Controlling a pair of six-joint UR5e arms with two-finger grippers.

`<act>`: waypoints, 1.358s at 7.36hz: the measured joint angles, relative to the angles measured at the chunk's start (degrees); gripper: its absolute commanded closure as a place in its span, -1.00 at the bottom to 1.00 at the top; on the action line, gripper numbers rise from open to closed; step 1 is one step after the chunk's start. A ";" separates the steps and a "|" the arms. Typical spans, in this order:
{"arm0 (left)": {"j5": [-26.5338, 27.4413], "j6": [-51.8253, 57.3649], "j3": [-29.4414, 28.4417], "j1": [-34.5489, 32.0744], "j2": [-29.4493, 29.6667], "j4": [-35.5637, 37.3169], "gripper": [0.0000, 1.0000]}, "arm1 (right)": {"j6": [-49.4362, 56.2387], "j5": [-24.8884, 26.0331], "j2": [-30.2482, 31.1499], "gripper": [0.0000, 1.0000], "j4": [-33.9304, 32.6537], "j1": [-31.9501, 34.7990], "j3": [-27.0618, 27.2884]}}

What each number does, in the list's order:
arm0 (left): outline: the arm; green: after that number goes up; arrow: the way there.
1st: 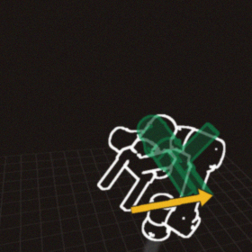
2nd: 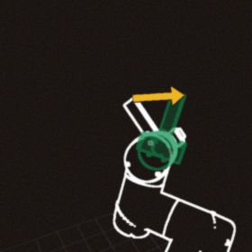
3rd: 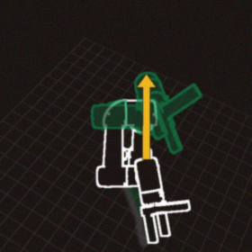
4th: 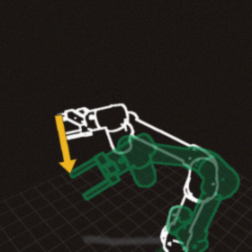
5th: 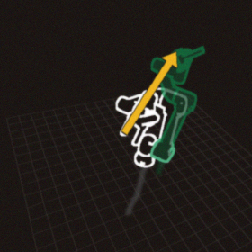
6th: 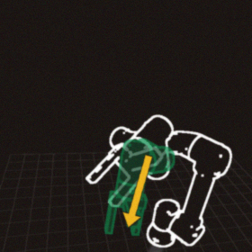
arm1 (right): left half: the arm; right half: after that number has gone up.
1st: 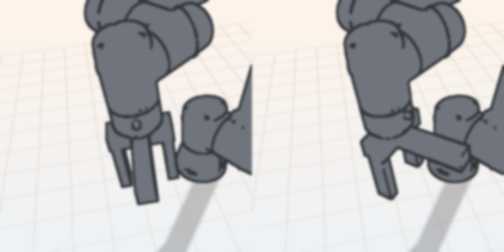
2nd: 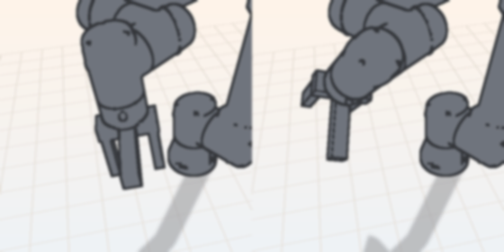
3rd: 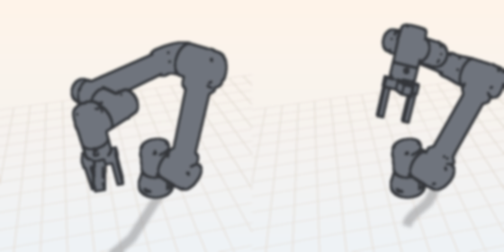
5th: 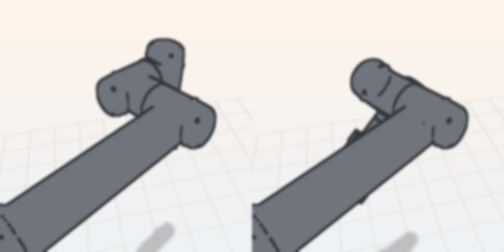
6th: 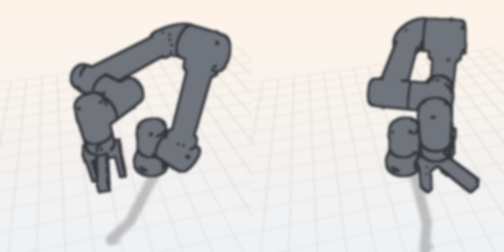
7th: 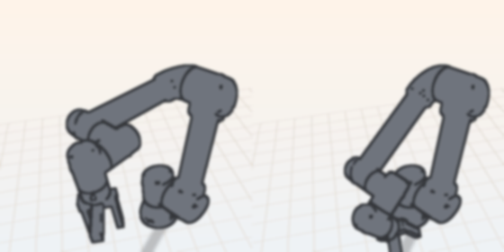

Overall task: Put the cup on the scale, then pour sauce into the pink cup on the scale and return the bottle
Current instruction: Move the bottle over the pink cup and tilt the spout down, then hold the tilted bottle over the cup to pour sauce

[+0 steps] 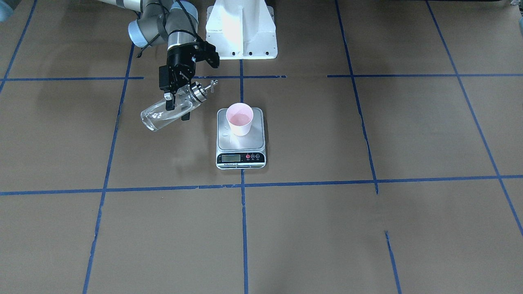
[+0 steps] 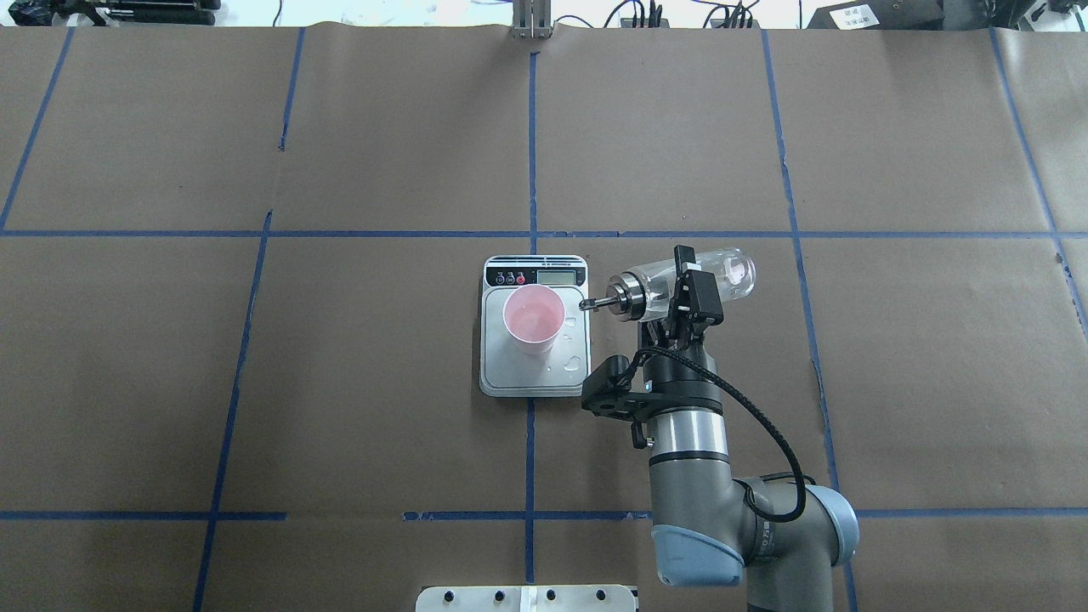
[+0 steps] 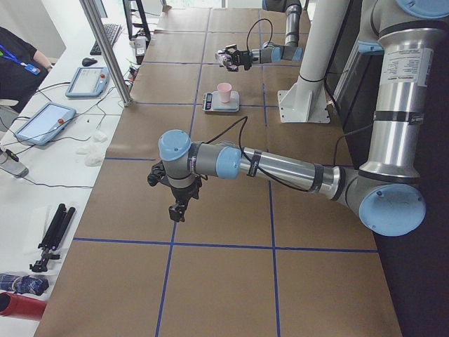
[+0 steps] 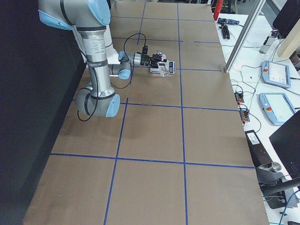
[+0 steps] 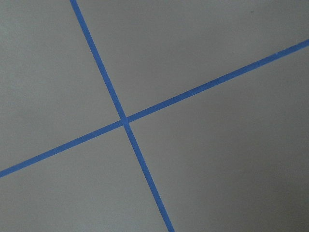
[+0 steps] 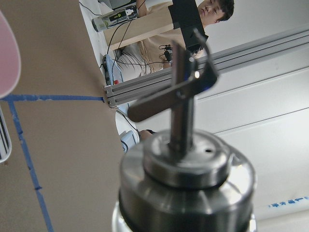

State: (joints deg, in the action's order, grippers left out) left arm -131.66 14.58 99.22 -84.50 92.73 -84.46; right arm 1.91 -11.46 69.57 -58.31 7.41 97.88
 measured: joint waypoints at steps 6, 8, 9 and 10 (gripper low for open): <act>0.00 0.01 -0.61 -0.45 0.05 -0.29 -1.00 | 11.89 0.59 -2.44 1.00 -4.66 2.10 -0.35; 0.00 0.07 -0.75 -0.52 0.03 -0.71 -1.00 | 16.51 1.42 -2.59 1.00 -5.09 2.11 -0.72; 0.00 0.09 -0.77 -0.55 0.01 -0.76 -1.00 | 18.24 1.99 -2.85 1.00 -5.13 2.07 -1.14; 0.00 0.09 -0.78 -0.56 0.01 -0.78 -1.00 | 19.38 2.72 -3.50 1.00 -5.24 2.03 -2.04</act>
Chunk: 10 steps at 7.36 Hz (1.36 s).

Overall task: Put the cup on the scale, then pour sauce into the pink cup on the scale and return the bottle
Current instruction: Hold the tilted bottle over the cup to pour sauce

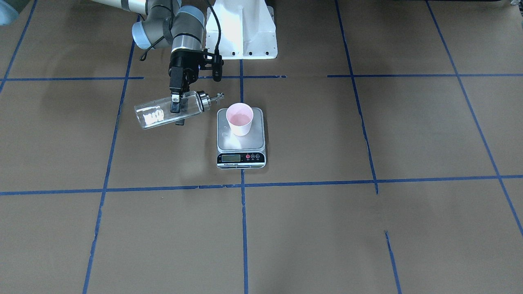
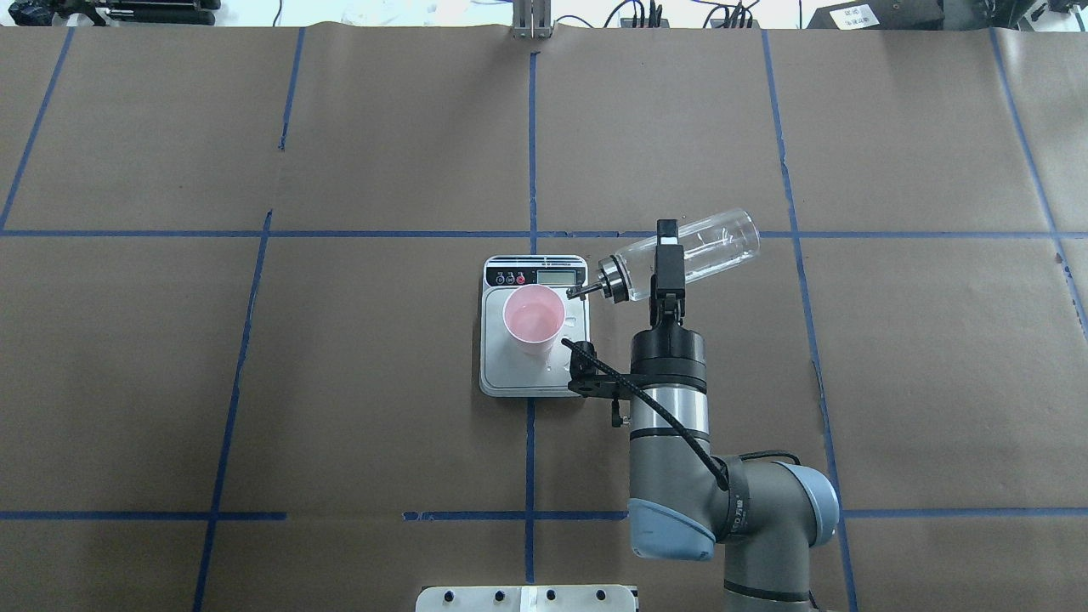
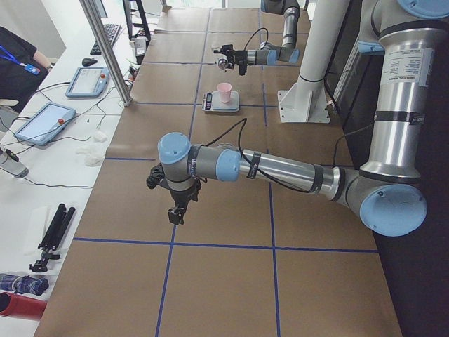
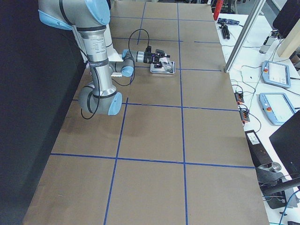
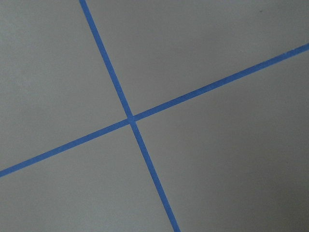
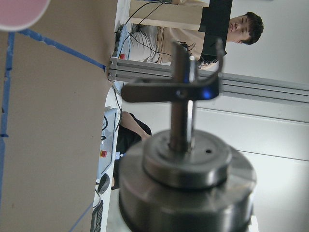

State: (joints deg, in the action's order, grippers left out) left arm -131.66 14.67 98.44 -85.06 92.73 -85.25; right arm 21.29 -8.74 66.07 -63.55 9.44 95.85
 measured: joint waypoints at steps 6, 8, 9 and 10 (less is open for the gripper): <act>-0.06 -0.08 0.08 -0.29 0.07 -0.10 -1.00 | 2.58 1.85 -1.80 1.00 -0.70 0.01 -1.79; -0.09 -0.08 0.08 -0.35 0.11 -0.10 -1.00 | 2.63 2.14 -1.63 1.00 -0.70 0.07 -1.90; -0.09 -0.08 0.08 -0.36 0.14 -0.09 -1.00 | 2.67 2.33 -1.47 1.00 -0.68 0.10 -2.07; -0.09 -0.08 0.08 -0.36 0.21 -0.10 -1.00 | 2.67 2.50 -1.37 1.00 -0.63 0.12 -2.28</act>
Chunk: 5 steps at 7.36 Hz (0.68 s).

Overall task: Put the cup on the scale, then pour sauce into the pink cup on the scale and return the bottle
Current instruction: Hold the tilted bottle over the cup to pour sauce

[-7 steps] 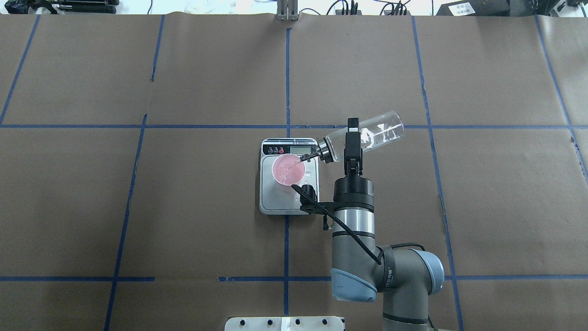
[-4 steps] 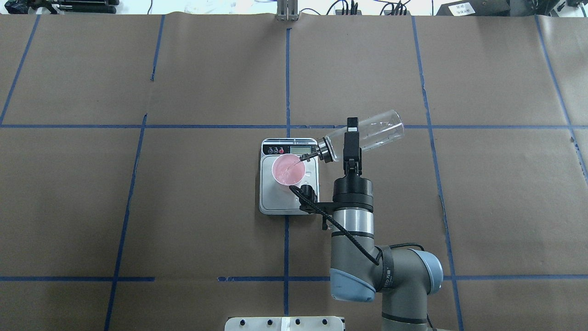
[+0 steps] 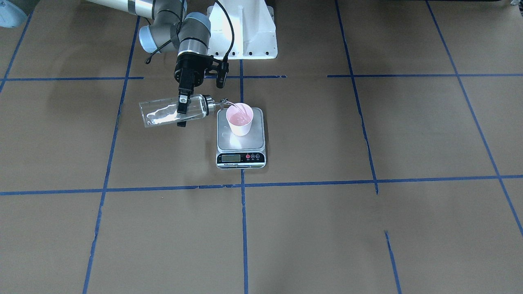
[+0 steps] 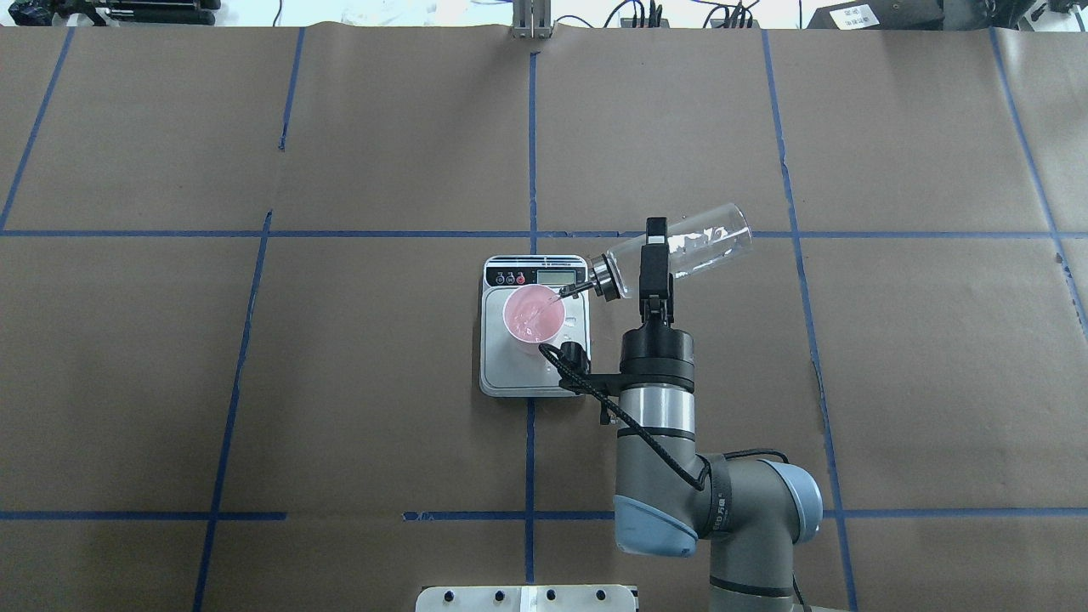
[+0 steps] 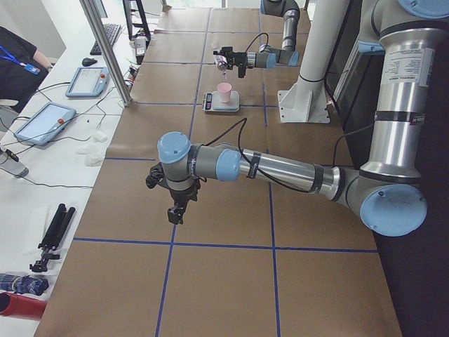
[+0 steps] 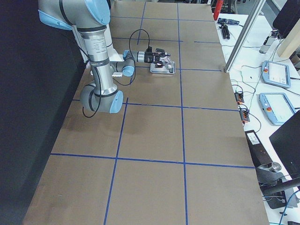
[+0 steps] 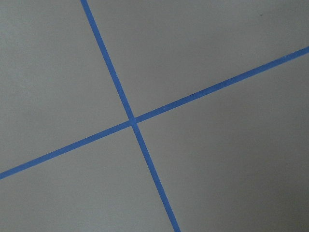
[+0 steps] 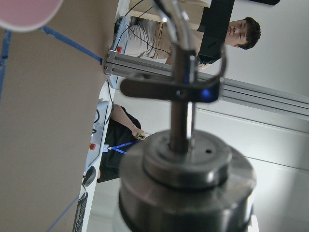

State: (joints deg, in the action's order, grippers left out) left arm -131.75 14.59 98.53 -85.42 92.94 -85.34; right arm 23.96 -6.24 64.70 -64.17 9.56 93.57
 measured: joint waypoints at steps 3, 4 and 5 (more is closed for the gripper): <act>-0.07 -0.02 0.23 -0.01 0.19 0.00 -1.00 | -0.75 -0.01 0.07 1.00 0.79 0.12 -0.22; -0.08 -0.03 0.37 -0.01 0.24 0.00 -1.00 | -1.13 -0.32 0.07 1.00 2.05 0.16 -0.15; -0.09 -0.04 0.49 0.00 0.30 0.02 -1.00 | -1.31 -0.99 0.07 1.00 4.60 0.18 -0.17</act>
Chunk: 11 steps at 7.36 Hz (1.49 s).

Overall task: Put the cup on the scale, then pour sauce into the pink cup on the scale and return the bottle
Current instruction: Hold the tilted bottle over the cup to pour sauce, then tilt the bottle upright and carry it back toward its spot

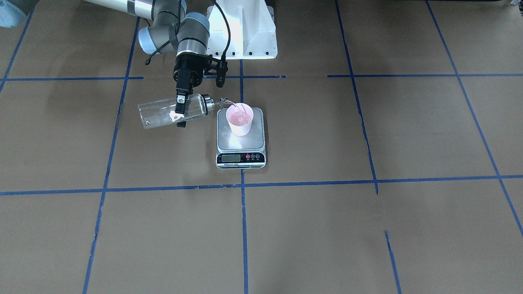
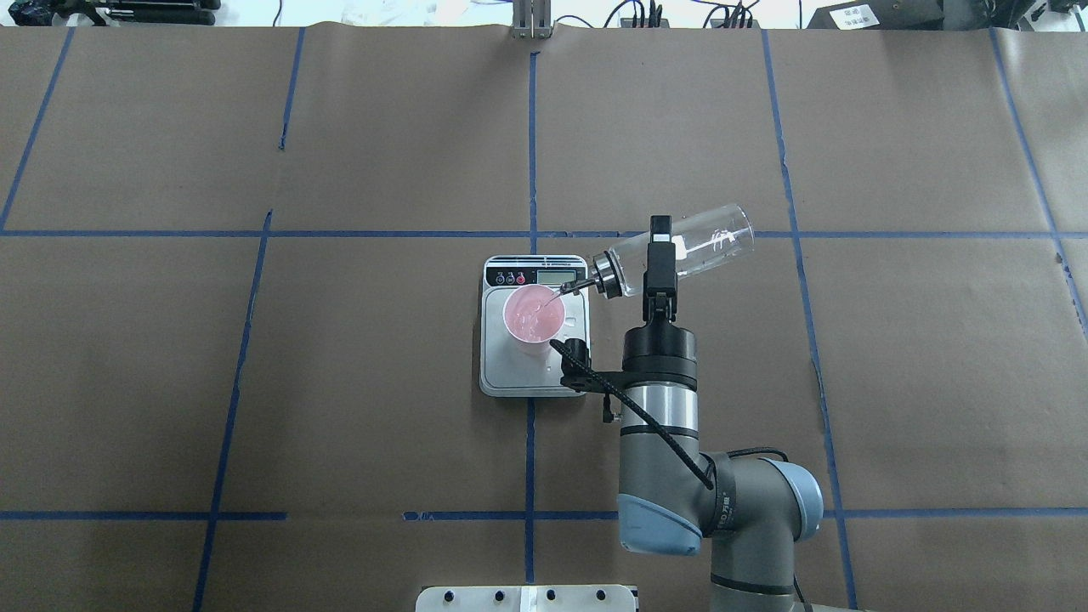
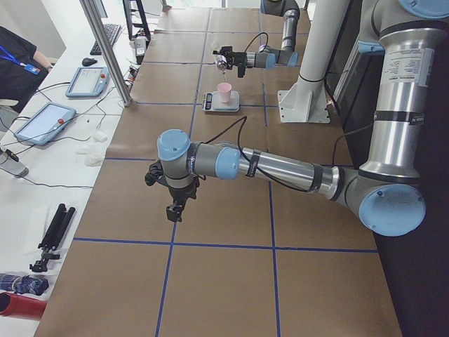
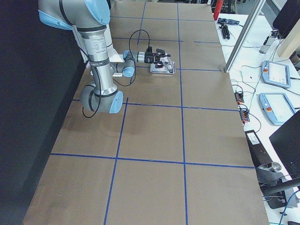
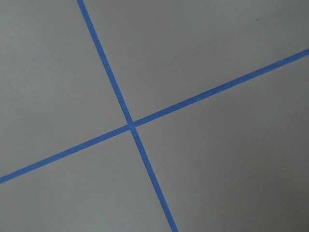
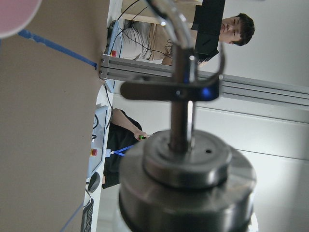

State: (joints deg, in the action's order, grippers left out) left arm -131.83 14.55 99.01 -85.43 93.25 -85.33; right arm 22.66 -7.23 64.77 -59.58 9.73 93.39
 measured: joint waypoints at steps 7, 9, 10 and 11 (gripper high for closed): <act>-0.17 -0.24 0.46 -0.02 0.21 0.21 -1.00 | -34.36 -9.77 0.36 1.00 11.80 0.28 0.13; -0.12 -0.38 0.95 -0.22 0.31 0.26 -1.00 | -43.35 -10.53 2.49 1.00 12.81 0.41 1.32; -0.08 -0.49 1.51 -0.52 0.39 0.34 -1.00 | -47.37 -11.36 4.91 1.00 14.99 0.49 2.40; -0.02 -0.61 2.30 -0.87 0.44 0.49 -1.00 | -49.97 -12.70 7.72 1.00 17.73 0.85 3.64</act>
State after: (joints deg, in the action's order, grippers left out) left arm -131.85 13.94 101.31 -86.29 93.69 -84.83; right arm -27.31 -19.92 72.49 -41.85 10.59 97.03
